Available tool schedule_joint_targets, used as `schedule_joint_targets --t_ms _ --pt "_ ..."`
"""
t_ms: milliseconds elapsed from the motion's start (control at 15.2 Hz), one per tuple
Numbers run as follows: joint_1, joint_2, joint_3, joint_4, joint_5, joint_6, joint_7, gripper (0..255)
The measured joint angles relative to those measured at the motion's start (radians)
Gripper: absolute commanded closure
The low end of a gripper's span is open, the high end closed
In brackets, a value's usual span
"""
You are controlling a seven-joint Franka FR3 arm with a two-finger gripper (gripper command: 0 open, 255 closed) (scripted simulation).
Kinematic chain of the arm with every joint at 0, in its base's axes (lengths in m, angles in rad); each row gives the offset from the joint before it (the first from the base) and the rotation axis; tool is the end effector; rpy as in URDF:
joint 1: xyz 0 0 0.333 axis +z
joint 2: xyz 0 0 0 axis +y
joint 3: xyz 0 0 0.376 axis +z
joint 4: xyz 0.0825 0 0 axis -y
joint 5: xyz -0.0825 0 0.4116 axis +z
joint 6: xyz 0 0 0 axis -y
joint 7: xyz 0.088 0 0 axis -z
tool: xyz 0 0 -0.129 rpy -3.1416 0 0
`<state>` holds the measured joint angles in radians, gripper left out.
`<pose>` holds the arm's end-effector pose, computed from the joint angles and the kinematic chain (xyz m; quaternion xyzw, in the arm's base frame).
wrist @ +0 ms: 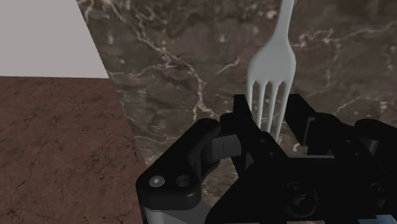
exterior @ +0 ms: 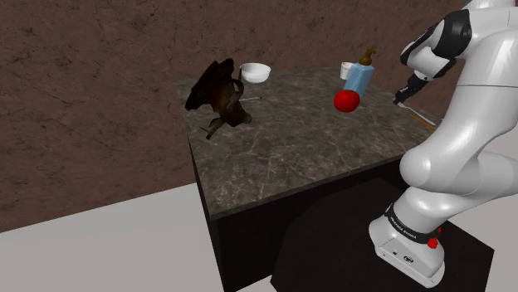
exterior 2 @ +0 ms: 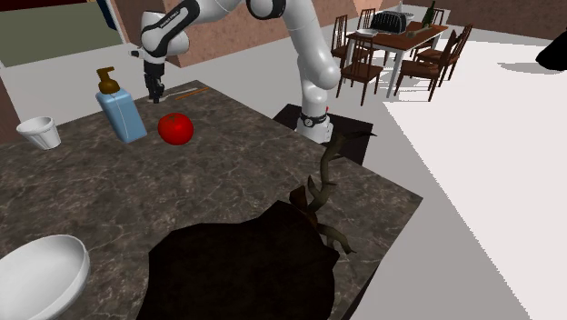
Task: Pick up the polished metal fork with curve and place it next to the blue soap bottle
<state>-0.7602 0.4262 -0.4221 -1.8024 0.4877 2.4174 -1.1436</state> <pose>0.3084 -0.6485 0.3685 0.9758 -0.1546 0.1377 0.0705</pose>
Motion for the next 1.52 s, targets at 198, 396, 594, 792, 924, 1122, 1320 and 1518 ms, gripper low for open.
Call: schedule_joint_targets --t_ms 198,396,594,792,924,1122,1320,1518 --pt "-0.006 0.020 0.010 -0.004 0.017 0.022 -0.014 255" --pt "-0.008 0.022 0.011 -0.005 0.019 0.025 -0.016 255" --pt "-0.008 0.022 0.011 -0.006 0.019 0.025 -0.017 0" --pt "-0.008 0.022 0.011 -0.006 0.019 0.025 -0.017 0" --pt "-0.008 0.022 0.011 -0.006 0.019 0.025 -0.017 0" --pt "-0.002 -0.010 -0.002 -0.013 0.000 0.003 -0.008 0" --pt "0.013 -0.072 -0.026 -0.026 -0.041 -0.038 0.018 0" --pt "0.015 -0.078 -0.028 -0.028 -0.046 -0.043 0.021 0"
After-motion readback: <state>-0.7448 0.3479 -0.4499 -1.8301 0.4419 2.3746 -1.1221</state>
